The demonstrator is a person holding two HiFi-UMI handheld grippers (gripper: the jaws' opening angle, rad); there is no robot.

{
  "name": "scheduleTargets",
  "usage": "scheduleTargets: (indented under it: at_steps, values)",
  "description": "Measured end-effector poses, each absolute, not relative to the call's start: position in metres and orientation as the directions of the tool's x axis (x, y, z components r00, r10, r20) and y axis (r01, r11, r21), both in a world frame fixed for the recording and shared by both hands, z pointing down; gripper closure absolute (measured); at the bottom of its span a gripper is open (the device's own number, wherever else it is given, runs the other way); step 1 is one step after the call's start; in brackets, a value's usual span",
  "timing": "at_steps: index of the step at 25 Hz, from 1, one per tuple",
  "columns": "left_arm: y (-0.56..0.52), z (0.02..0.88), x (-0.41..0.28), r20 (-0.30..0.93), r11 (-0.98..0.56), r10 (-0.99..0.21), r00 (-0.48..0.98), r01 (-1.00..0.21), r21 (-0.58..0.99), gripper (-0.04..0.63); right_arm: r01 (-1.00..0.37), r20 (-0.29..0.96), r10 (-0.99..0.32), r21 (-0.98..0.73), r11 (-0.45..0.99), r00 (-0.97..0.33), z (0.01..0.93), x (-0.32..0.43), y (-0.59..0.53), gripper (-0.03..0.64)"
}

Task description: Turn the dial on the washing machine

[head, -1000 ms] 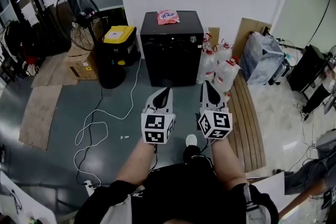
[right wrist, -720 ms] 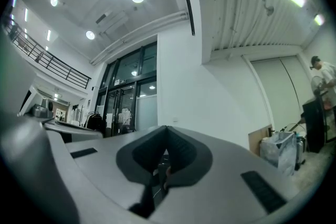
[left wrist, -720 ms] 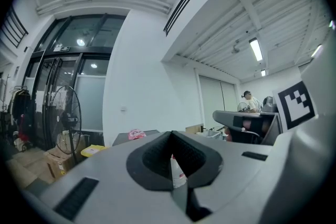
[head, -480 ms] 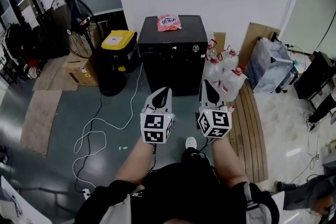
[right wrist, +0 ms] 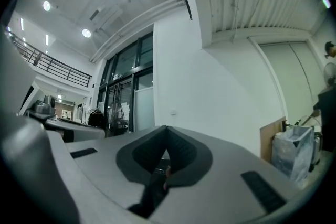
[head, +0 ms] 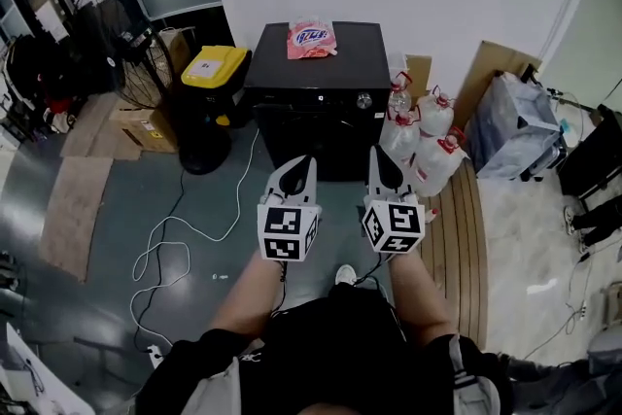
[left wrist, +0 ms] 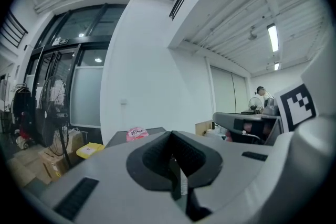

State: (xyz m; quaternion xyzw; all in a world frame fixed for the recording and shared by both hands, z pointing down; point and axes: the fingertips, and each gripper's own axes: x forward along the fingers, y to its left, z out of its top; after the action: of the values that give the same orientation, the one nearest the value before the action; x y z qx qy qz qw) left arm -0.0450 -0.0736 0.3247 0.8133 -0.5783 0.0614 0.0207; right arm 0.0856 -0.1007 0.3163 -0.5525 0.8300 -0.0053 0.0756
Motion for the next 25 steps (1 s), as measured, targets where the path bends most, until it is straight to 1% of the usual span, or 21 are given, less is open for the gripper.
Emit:
scheduleTargets:
  at_steps: [11,17,25]
  values:
    - [-0.193,0.338,-0.034,0.169,-0.269,-0.950,0.262,-0.963,-0.023,0.583,-0.891,-0.064,-0.897,-0.098,0.443,-0.438,0.336,0.097,-0.232,0.617]
    - [-0.229,0.345,-0.046,0.182,-0.254,-0.951,0.249,-0.967,-0.008,0.583,-0.886,-0.038,-0.890,-0.087,0.455,-0.454,0.345,0.086,-0.269,0.617]
    - [-0.261,0.362,-0.065,0.213,-0.269,-0.940,0.265,-0.963,0.011,0.583,-0.899,-0.003,-0.902,-0.083,0.430,-0.432,0.364,0.072,-0.299,0.617]
